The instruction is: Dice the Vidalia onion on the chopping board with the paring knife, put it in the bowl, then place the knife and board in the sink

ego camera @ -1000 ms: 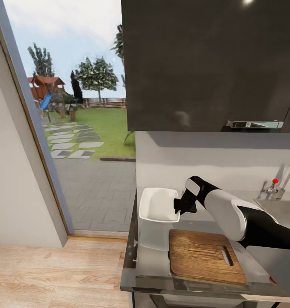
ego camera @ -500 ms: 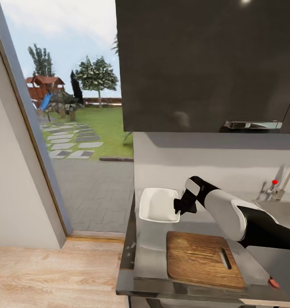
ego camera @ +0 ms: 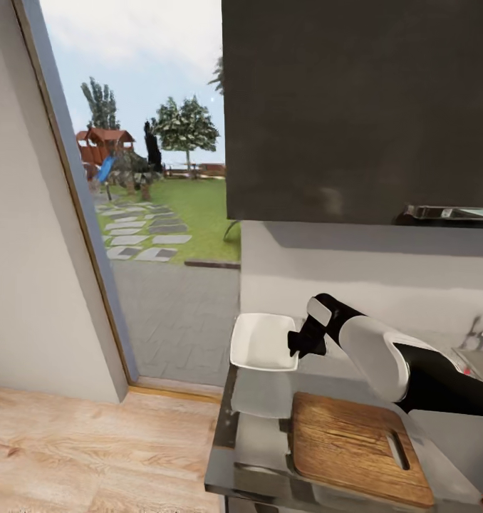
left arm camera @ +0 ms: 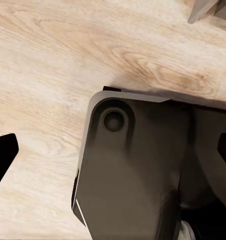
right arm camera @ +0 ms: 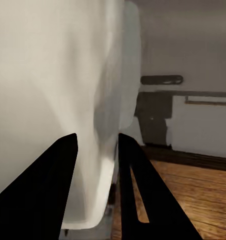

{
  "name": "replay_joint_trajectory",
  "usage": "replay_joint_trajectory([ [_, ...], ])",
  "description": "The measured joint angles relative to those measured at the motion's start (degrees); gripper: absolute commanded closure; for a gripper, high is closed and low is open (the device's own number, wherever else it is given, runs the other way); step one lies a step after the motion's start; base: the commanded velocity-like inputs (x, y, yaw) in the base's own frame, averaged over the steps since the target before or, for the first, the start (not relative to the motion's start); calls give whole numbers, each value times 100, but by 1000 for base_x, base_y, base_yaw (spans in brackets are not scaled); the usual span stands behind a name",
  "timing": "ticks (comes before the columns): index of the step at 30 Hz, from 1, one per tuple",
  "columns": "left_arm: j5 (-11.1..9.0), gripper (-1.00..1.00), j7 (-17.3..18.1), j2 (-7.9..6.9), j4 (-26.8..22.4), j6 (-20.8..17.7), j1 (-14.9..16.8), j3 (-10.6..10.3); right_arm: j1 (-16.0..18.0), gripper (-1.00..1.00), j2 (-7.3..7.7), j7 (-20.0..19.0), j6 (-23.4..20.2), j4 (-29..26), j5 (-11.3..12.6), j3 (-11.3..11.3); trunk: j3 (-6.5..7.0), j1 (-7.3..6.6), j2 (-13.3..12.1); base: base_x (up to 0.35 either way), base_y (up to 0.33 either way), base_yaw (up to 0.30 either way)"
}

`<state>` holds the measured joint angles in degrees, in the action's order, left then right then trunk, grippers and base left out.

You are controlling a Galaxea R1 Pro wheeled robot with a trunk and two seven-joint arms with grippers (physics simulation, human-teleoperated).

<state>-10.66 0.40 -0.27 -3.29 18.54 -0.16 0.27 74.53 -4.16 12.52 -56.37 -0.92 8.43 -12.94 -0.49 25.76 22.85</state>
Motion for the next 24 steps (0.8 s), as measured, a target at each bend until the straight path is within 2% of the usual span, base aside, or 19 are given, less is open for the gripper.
replay_joint_trajectory([
  [11,-1,-100,0,0,1,1,0,0,-1,100,33,0,5,0,-5,-9,-15,0,-2,0,0,215],
  [19,-4,-100,0,0,3,2,0,1,-1,100,48,0,8,0,-2,-18,-19,0,-2,-30,0,36],
  [24,-1,-100,0,0,1,0,0,1,-1,100,56,0,6,0,-3,-16,-19,0,-2,-89,0,-87],
])
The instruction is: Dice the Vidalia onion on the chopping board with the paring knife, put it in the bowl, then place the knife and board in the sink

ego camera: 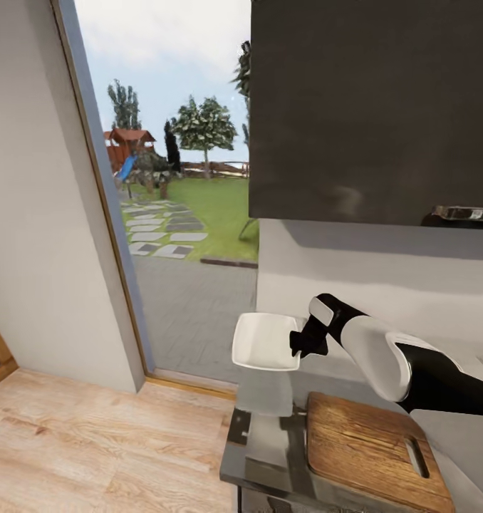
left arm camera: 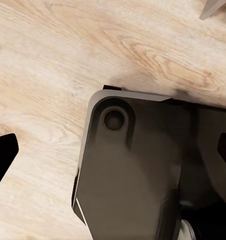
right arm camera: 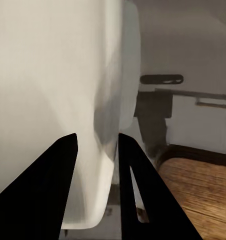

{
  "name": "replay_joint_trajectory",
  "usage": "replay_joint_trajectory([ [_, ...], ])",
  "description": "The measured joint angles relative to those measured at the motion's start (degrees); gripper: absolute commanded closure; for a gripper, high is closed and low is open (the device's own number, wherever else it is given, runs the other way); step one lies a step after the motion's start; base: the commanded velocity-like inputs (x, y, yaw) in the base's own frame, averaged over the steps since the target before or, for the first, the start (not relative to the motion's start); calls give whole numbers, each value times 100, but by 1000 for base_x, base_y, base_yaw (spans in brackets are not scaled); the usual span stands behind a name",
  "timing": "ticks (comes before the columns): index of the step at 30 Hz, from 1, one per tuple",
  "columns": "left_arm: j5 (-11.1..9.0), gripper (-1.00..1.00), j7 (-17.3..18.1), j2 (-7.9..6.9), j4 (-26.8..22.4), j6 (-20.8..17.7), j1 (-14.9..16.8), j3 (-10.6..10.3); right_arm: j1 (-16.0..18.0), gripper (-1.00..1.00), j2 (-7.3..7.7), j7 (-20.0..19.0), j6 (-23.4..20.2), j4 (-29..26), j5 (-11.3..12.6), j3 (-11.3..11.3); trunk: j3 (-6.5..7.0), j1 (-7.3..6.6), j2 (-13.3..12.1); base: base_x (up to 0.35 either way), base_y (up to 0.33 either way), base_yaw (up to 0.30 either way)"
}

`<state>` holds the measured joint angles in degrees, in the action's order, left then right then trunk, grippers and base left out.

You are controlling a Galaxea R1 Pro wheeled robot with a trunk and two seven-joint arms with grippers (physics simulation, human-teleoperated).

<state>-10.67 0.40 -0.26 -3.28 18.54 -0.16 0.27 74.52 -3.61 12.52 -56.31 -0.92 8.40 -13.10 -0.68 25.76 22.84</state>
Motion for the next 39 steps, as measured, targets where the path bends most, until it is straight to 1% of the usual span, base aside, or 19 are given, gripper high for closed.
replay_joint_trajectory([
  [9,0,-100,0,0,-2,-2,0,0,-1,100,3,0,-1,-1,0,0,20,0,2,-8,0,-232],
  [12,-1,-100,0,0,-2,-1,0,0,-2,100,2,0,0,-3,-1,0,26,0,2,0,0,-112],
  [39,-1,-100,0,0,-1,0,0,0,-3,100,-7,0,10,-2,-1,1,29,0,2,0,0,-6],
])
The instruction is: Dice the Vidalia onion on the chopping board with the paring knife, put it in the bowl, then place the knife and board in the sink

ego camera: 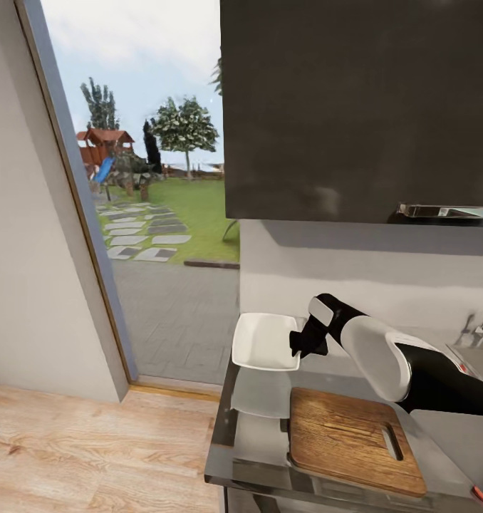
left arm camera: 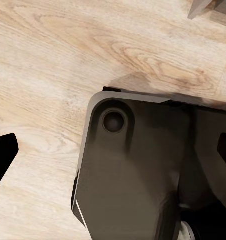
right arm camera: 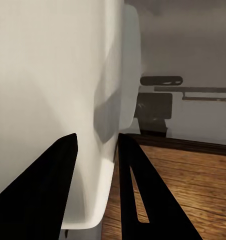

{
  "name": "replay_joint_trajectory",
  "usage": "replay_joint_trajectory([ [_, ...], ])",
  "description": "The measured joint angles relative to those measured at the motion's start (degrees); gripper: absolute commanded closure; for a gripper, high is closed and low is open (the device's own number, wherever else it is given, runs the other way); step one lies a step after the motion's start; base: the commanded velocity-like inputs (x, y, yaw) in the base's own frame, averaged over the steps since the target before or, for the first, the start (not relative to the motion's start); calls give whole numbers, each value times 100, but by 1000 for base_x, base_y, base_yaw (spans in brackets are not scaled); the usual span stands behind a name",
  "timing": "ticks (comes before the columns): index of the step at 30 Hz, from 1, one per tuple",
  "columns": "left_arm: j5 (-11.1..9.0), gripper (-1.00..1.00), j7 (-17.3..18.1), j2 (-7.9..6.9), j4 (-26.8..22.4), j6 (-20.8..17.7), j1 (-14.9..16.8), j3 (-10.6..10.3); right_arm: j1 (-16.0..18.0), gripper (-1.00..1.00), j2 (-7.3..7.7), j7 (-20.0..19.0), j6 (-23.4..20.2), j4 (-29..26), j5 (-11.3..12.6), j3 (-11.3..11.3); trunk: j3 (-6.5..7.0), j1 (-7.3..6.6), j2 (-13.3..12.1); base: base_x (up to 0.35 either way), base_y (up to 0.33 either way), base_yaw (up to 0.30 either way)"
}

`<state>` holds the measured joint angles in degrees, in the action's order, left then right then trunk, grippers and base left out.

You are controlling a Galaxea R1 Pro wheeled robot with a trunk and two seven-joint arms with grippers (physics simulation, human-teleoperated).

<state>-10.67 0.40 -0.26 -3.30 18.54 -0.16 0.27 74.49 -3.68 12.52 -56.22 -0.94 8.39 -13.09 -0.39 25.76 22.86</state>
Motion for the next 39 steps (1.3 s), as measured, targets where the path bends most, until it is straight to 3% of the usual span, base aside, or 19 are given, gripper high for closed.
replay_joint_trajectory([
  [15,0,-100,0,0,0,0,0,0,0,100,18,0,0,-2,-1,-2,0,0,0,0,0,0],
  [22,0,-100,0,0,0,0,0,0,-3,100,92,0,0,-1,1,-1,-2,0,0,0,0,0],
  [39,1,-100,0,0,5,3,0,0,-95,100,97,-5,0,-2,0,0,-112,-1,-7,0,0,0],
])
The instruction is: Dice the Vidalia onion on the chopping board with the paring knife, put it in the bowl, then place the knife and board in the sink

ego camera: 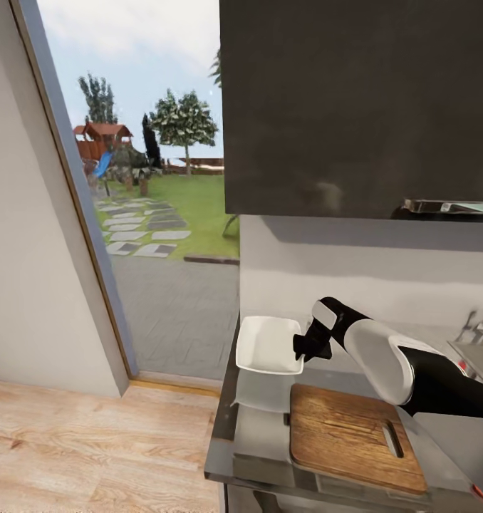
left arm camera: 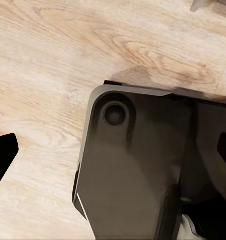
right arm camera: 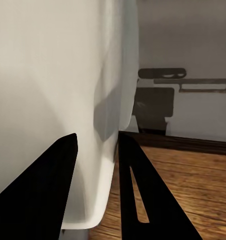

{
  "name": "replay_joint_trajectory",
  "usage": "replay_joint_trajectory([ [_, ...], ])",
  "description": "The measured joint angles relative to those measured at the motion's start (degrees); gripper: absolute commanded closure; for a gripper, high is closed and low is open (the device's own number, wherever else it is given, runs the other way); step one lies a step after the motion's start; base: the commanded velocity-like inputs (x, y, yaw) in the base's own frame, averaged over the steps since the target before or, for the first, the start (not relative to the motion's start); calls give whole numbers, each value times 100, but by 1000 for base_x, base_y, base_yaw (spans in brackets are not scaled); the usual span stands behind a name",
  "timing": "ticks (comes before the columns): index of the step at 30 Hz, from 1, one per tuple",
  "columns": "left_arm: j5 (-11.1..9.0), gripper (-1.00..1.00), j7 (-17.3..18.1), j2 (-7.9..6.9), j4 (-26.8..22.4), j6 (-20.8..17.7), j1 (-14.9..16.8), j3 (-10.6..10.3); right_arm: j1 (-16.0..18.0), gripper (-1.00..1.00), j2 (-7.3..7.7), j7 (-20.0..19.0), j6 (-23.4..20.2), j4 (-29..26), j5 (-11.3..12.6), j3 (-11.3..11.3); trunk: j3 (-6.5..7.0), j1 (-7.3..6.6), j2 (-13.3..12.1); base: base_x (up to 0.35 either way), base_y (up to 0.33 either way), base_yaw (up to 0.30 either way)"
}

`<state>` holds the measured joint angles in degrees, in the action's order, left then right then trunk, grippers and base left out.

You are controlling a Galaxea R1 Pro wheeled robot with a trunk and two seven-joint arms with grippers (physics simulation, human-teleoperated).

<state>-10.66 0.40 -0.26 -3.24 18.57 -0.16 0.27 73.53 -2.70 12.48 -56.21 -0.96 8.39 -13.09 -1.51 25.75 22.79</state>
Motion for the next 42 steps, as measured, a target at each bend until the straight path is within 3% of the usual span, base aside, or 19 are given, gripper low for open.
replay_joint_trajectory([
  [42,0,-100,0,0,0,0,0,0,0,100,0,-4,0,0,1,-1,-77,0,1,11,-22,0],
])
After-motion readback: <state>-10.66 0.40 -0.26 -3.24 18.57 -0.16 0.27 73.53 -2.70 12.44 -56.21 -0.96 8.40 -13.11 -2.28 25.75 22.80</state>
